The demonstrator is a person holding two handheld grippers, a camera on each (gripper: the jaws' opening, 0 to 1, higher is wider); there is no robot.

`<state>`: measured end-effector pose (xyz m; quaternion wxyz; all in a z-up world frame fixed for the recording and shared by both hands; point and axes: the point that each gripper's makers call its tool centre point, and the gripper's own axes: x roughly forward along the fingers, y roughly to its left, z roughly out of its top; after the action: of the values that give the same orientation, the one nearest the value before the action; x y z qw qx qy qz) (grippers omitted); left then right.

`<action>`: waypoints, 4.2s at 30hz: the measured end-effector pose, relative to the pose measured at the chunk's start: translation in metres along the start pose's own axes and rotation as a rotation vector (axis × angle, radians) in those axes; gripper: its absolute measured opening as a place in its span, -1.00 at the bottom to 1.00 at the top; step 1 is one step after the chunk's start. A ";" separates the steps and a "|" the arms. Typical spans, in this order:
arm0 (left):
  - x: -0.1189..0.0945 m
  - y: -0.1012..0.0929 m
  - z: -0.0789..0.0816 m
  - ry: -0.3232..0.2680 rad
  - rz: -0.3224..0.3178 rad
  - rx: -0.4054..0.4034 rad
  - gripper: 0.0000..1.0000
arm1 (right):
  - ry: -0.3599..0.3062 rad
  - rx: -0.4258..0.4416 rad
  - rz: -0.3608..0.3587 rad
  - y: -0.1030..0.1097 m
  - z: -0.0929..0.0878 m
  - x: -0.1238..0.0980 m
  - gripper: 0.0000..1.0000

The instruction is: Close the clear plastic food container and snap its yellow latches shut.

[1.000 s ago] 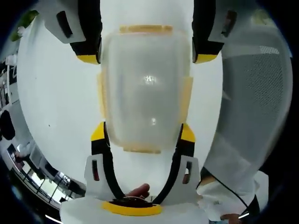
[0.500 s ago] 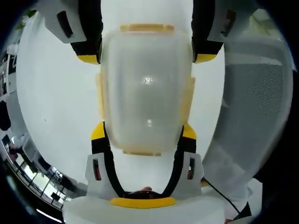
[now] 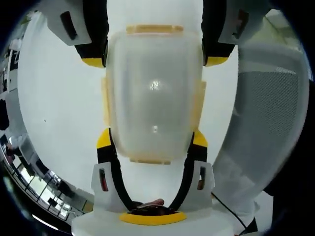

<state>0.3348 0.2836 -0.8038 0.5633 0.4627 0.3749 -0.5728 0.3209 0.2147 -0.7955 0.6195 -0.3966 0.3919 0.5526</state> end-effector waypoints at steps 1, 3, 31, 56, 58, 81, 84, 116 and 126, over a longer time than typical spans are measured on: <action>0.000 -0.001 0.000 -0.006 0.000 0.000 0.66 | -0.007 0.000 0.001 0.001 0.000 -0.001 0.55; -0.001 -0.002 0.000 -0.014 0.002 -0.004 0.66 | -0.018 -0.003 0.005 0.001 0.001 0.000 0.55; 0.000 -0.001 0.000 -0.007 0.012 -0.011 0.66 | 0.006 -0.003 -0.003 0.000 0.002 0.002 0.56; -0.006 -0.005 -0.018 -0.016 0.013 -0.029 0.67 | 0.022 -0.005 -0.013 0.002 0.019 0.010 0.58; -0.006 -0.005 -0.020 -0.009 0.012 -0.028 0.67 | 0.020 -0.004 -0.014 0.002 0.022 0.012 0.58; -0.016 -0.007 -0.056 -0.002 0.011 -0.037 0.68 | 0.014 0.001 -0.019 0.003 0.055 0.026 0.58; -0.017 -0.007 -0.058 -0.003 0.011 -0.037 0.68 | 0.014 0.004 -0.020 0.003 0.058 0.027 0.59; -0.024 -0.008 -0.088 -0.004 0.012 -0.040 0.68 | 0.011 0.014 -0.024 0.003 0.086 0.041 0.59; -0.027 -0.008 -0.099 -0.003 0.010 -0.035 0.69 | 0.004 0.021 -0.026 0.003 0.097 0.045 0.60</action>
<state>0.3359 0.3866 -0.8074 0.5746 0.4538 0.3818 -0.5640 0.3261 0.3212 -0.8008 0.6299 -0.3964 0.3936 0.5396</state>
